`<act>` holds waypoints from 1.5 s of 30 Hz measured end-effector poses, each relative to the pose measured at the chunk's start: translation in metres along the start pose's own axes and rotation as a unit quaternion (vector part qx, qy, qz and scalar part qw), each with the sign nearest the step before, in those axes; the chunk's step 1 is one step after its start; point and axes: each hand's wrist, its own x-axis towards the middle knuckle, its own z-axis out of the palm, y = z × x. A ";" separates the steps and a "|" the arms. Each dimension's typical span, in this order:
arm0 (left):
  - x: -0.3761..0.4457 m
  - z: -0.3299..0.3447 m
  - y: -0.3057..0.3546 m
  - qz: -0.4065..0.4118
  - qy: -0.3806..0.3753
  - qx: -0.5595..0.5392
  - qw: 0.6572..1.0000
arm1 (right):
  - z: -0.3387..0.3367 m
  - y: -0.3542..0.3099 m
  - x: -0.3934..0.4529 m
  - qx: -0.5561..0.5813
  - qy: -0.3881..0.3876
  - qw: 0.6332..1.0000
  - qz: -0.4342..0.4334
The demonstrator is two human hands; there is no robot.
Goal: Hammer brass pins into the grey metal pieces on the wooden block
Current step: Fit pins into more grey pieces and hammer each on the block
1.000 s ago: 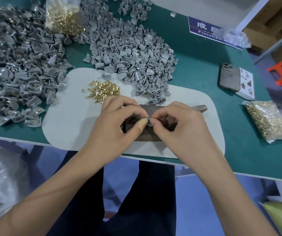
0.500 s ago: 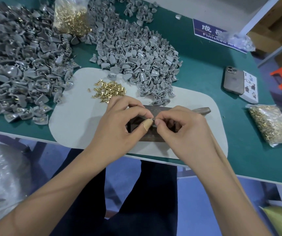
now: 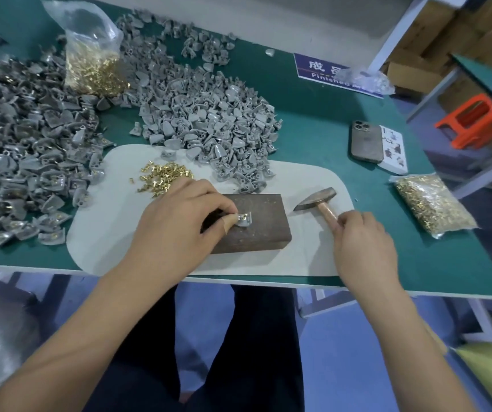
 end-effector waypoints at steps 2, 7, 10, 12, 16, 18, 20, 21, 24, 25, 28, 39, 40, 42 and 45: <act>0.001 -0.004 0.004 0.011 -0.004 0.017 1.000 | -0.003 -0.001 0.001 0.012 0.002 1.000 0.016; -0.001 -0.005 0.010 0.022 -0.002 0.033 0.999 | -0.027 0.003 -0.013 0.297 -0.036 0.954 0.002; 0.001 -0.005 0.011 0.034 0.006 0.064 0.997 | -0.042 -0.009 -0.029 0.394 -0.043 0.912 -0.103; 0.002 -0.005 0.013 0.033 0.009 0.078 0.996 | -0.046 -0.020 -0.038 0.423 -0.052 0.888 -0.174; 0.002 -0.005 0.013 0.028 0.008 0.082 0.996 | -0.046 -0.036 -0.046 0.417 -0.088 0.884 -0.194; 0.003 -0.007 0.012 0.031 0.006 0.082 0.996 | -0.044 -0.040 -0.048 0.380 -0.070 0.901 -0.195; 0.005 -0.009 0.009 0.035 0.004 0.076 0.997 | -0.042 -0.042 -0.049 0.359 -0.057 0.911 -0.197; 0.005 -0.009 0.008 0.038 0.002 0.075 0.996 | -0.043 -0.042 -0.050 0.344 -0.044 0.917 -0.197; 0.005 -0.008 0.006 0.045 -0.001 0.080 0.996 | -0.045 -0.041 -0.053 0.323 0.018 0.928 -0.182; 0.005 -0.007 0.006 0.049 -0.003 0.082 0.995 | -0.045 -0.040 -0.054 0.331 0.042 0.926 -0.174; 0.005 -0.008 0.005 0.058 -0.007 0.088 0.994 | -0.038 -0.045 -0.058 0.333 0.067 0.926 -0.163; 0.008 -0.011 0.004 0.078 -0.013 0.100 0.992 | -0.034 -0.048 -0.063 0.313 0.074 0.935 -0.149; 0.008 -0.011 0.003 0.078 -0.013 0.102 0.992 | -0.032 -0.049 -0.064 0.285 0.047 0.945 -0.152; 0.009 -0.011 0.002 0.079 -0.017 0.106 0.991 | -0.031 -0.047 -0.065 0.239 0.042 0.957 -0.158; 0.010 -0.012 0.003 0.077 -0.021 0.101 0.992 | -0.036 -0.045 -0.062 0.286 0.085 0.943 -0.147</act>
